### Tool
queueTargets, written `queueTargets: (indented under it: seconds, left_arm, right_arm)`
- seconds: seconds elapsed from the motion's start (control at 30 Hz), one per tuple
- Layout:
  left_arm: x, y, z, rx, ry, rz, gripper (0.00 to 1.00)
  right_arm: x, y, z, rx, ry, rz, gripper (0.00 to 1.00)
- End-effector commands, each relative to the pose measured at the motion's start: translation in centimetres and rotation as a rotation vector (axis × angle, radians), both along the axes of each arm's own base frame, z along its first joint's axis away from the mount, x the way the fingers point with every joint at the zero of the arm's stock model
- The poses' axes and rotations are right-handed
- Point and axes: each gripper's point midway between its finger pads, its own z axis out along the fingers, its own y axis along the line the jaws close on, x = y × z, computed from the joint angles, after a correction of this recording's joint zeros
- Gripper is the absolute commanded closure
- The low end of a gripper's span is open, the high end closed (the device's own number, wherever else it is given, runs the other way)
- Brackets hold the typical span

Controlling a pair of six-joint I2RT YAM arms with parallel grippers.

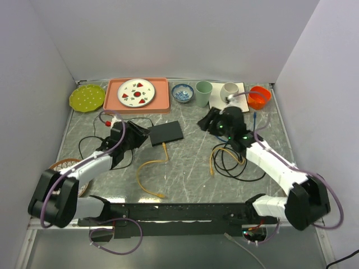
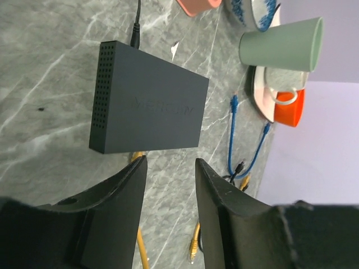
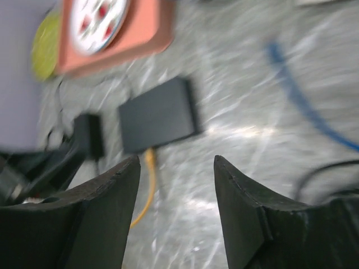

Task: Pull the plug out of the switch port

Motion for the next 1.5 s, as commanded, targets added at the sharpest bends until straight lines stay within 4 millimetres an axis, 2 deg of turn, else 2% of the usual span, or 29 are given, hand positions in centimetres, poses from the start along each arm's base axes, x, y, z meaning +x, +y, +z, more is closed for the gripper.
queueTargets:
  seconds: [0.0,0.03,0.07,0.1,0.17,0.2,0.27,0.3,0.37,0.43,0.57,0.67,0.77,1.0,1.17,1.47]
  left_arm:
    - [1.8,-1.8,1.4,-0.016,-0.037,-0.071,0.56]
    - [2.1,-2.1,1.7,-0.02,-0.045,-0.081,0.56]
    - [2.2,-2.4,0.9,-0.016,-0.023,-0.096,0.57]
    - [2.3,-2.6,0.7,-0.012,-0.021,-0.108,0.57]
    - [2.6,-3.2,0.1,-0.012,-0.008,-0.137,0.58]
    - [2.7,-3.4,-0.3,-0.004,-0.001,-0.149,0.59]
    - [3.2,-3.8,-0.8,0.003,0.005,-0.169,0.59]
    - [3.2,-4.0,-0.8,0.003,0.002,-0.184,0.6]
    - [3.4,-4.2,-1.4,0.006,0.01,-0.189,0.6]
    - [3.8,-4.1,-1.7,0.015,0.007,-0.181,0.6]
    - [4.3,-4.1,-4.0,0.032,0.055,-0.174,0.61]
    - [4.4,-4.2,-5.1,0.025,0.075,-0.171,0.62]
    - [4.5,-4.3,-5.8,0.018,0.093,-0.165,0.62]
    - [4.5,-3.9,-6.3,0.035,0.117,-0.144,0.64]
    - [4.3,-3.7,-6.5,0.047,0.131,-0.137,0.64]
    - [3.7,-3.2,-6.6,0.055,0.14,-0.126,0.65]
  right_arm:
    - [-1.3,6.8,-2.8,0.133,0.044,0.254,0.39]
    - [-1.6,7.5,-3.5,0.141,0.063,0.277,0.4]
    - [-2.1,8.2,-4.4,0.162,0.092,0.29,0.4]
    - [-1.7,8.9,-5.0,0.183,0.087,0.306,0.4]
    - [-2.5,10.5,-5.9,0.213,0.119,0.363,0.41]
    - [-2.4,11.0,-7.1,0.21,0.144,0.373,0.41]
    - [-2.7,12.4,-7.6,0.23,0.165,0.421,0.43]
    - [-2.8,12.9,-8.9,0.229,0.197,0.433,0.43]
    - [-2.9,14.1,-9.9,0.239,0.217,0.456,0.44]
    - [-2.6,14.8,-10.3,0.251,0.225,0.465,0.44]
    - [-1.8,16.2,-11.5,0.277,0.26,0.478,0.46]
    - [-1.0,17.1,-11.6,0.299,0.261,0.488,0.47]
    - [-0.4,17.7,-11.5,0.309,0.257,0.503,0.48]
    - [0.3,17.9,-12.8,0.289,0.264,0.496,0.48]
    - [0.4,17.3,-14.9,0.269,0.289,0.466,0.49]
    - [0.7,17.9,-15.7,0.297,0.297,0.475,0.49]
